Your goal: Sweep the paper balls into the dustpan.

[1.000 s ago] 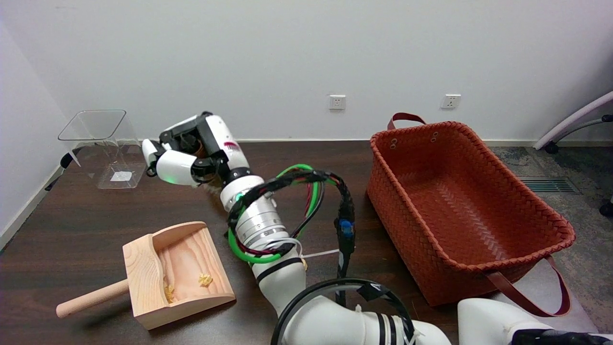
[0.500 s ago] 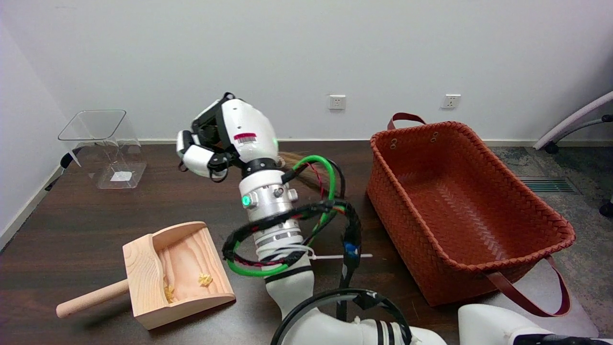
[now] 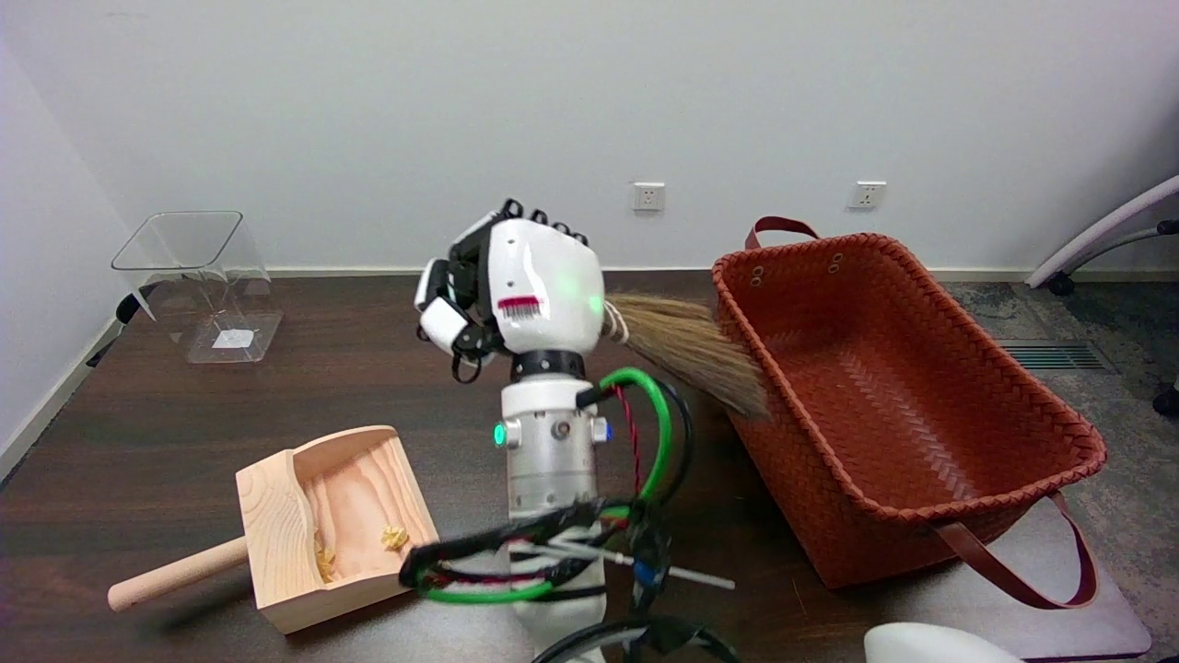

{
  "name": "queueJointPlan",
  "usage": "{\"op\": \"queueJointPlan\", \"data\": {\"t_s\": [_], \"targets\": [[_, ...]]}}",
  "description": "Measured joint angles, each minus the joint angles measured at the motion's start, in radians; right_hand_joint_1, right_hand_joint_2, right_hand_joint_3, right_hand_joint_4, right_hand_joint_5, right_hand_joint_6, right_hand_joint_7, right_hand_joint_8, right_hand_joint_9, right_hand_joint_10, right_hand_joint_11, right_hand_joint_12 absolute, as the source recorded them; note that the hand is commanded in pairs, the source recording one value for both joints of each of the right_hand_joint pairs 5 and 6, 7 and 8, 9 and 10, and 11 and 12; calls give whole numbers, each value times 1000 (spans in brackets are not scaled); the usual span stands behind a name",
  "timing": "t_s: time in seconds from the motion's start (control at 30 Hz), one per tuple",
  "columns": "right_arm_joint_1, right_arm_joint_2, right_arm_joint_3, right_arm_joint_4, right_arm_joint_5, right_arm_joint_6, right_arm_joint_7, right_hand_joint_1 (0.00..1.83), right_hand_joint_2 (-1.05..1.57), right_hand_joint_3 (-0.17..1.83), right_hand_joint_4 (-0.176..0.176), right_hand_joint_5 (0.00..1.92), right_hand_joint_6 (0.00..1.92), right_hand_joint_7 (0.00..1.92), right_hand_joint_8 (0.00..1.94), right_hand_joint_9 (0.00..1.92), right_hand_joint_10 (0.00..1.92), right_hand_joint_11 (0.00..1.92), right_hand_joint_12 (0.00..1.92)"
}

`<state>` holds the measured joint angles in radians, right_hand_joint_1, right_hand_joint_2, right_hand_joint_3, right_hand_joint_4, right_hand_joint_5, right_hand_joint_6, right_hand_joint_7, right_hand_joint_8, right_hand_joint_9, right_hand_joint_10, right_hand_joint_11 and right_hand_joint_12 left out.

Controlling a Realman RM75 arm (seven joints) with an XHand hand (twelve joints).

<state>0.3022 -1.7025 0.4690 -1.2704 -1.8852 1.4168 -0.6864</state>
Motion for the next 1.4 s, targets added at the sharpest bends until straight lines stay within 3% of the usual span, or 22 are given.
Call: {"op": "queueJointPlan", "data": {"t_s": [0.43,0.93,1.4], "targets": [[-31,-113,-49,237,-29,257,65,1285,1571,514,0,1920,1920,1920,1920,1920,1920,1920,1920],[-68,-185,-71,385,-21,371,372,1283,1571,445,0,1920,1920,1920,1920,1920,1920,1920,1920],[-97,-194,-73,443,99,403,594,1289,1571,621,0,1920,1920,1920,1920,1920,1920,1920,1920]]}}
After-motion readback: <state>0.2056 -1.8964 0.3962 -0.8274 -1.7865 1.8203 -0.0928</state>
